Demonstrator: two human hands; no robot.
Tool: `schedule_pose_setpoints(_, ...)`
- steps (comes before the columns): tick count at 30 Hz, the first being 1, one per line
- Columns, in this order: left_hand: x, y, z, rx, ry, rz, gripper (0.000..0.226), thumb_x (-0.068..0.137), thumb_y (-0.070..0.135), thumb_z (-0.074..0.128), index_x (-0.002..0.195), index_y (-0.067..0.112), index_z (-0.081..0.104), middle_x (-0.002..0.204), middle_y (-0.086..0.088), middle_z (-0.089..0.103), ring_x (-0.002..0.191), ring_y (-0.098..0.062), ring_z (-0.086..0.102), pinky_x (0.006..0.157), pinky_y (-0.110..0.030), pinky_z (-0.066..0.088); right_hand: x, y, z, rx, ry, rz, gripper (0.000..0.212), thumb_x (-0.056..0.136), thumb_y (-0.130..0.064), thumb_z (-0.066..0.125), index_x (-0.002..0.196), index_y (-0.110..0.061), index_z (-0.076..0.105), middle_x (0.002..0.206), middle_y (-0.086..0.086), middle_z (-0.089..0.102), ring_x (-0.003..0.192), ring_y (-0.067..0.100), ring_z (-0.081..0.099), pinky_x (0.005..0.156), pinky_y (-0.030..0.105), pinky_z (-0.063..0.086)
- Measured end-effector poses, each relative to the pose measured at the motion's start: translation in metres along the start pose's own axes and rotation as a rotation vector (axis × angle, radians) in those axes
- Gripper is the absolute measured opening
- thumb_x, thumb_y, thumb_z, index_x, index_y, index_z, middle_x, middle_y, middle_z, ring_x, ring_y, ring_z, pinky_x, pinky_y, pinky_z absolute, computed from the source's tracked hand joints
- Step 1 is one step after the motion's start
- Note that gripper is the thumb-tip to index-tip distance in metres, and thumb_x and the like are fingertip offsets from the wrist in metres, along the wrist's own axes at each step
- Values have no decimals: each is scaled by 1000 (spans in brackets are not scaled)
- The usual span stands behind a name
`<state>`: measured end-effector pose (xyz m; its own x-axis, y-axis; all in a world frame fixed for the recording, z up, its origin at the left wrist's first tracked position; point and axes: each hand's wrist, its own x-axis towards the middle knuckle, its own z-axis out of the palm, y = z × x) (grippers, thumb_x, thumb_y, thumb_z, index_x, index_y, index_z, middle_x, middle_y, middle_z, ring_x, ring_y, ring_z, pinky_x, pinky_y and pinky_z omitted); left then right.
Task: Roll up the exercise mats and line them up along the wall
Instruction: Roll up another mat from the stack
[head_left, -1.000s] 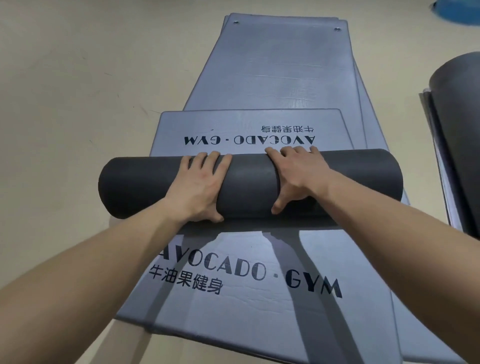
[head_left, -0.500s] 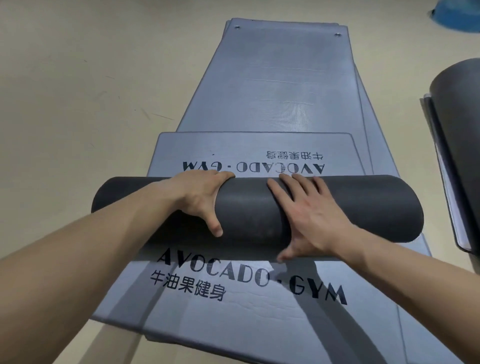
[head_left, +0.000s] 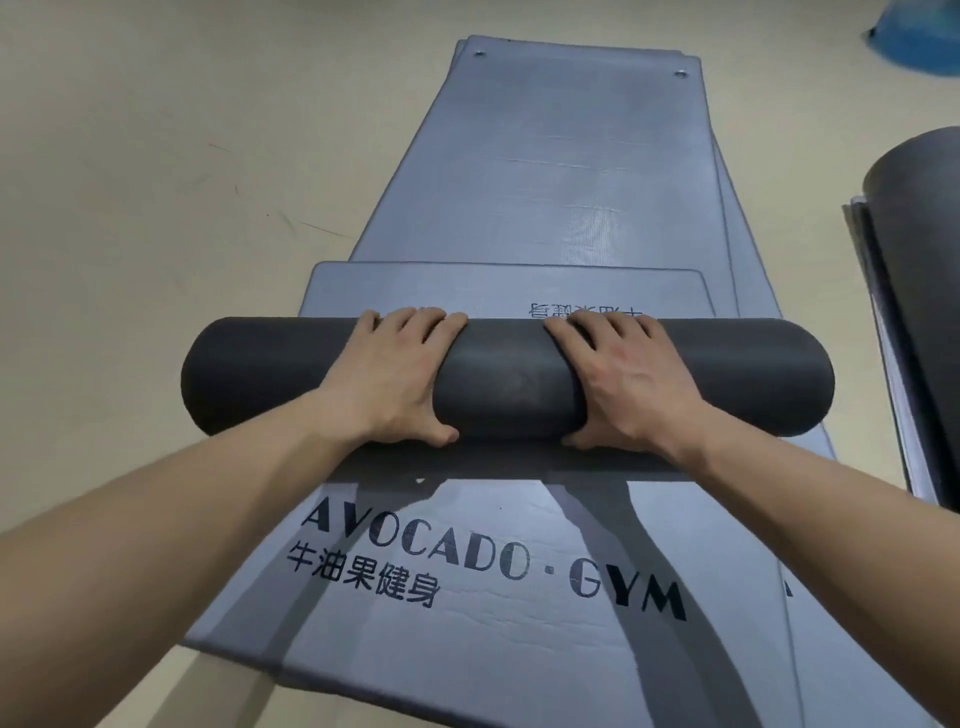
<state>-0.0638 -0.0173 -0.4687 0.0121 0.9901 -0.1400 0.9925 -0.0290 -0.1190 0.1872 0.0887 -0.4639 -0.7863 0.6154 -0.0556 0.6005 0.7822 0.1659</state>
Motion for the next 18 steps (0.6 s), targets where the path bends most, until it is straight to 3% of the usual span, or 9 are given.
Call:
schedule_pose_setpoints(2,-4,1,3,55,31,-41,132,55,84,73,158,25,16,158,-4,36,139,-32,43,113,-53,36,16,6,-15,45,-62,-2,127,47,-74,83,153,-27,29,143,5,51,123,32,56,102,48,45)
schedule_pose_setpoints(6,17,-10,-31,-87,-127,-29,122,51,80,79,150,30,28,138,1,56,116,-29,58,96,-47,51,32,14,-42,151,-236,-5,116,47,-74,87,146,-35,39,126,-3,61,108,26,62,90,44,53)
schedule_pose_setpoints(8,16,-12,-37,-168,-257,3,121,46,77,84,147,35,32,129,5,62,111,-26,61,93,-44,52,28,15,-52,237,-364,-22,111,45,-74,88,141,-38,45,122,-9,65,111,23,62,93,43,52)
schedule_pose_setpoints(10,11,-12,-36,-236,-373,12,121,46,72,90,148,38,33,126,7,63,112,-23,60,95,-41,50,18,13,-51,320,-438,-14,114,47,-73,89,145,-38,42,131,-10,63,119,22,59,100,44,49)
schedule_pose_setpoints(15,26,-17,-45,-396,-452,-25,123,51,61,96,153,39,31,139,6,57,125,-23,54,106,-39,44,-18,-16,-21,68,-105,36,143,42,-90,75,159,-30,19,151,6,44,135,32,46,115,50,33)
schedule_pose_setpoints(18,6,-5,-25,-149,-177,-7,143,51,81,83,163,27,12,161,-3,39,143,-29,41,117,-47,36,7,-6,-27,133,-181,26,141,41,-92,74,157,-33,20,148,3,47,130,31,50,110,49,39)
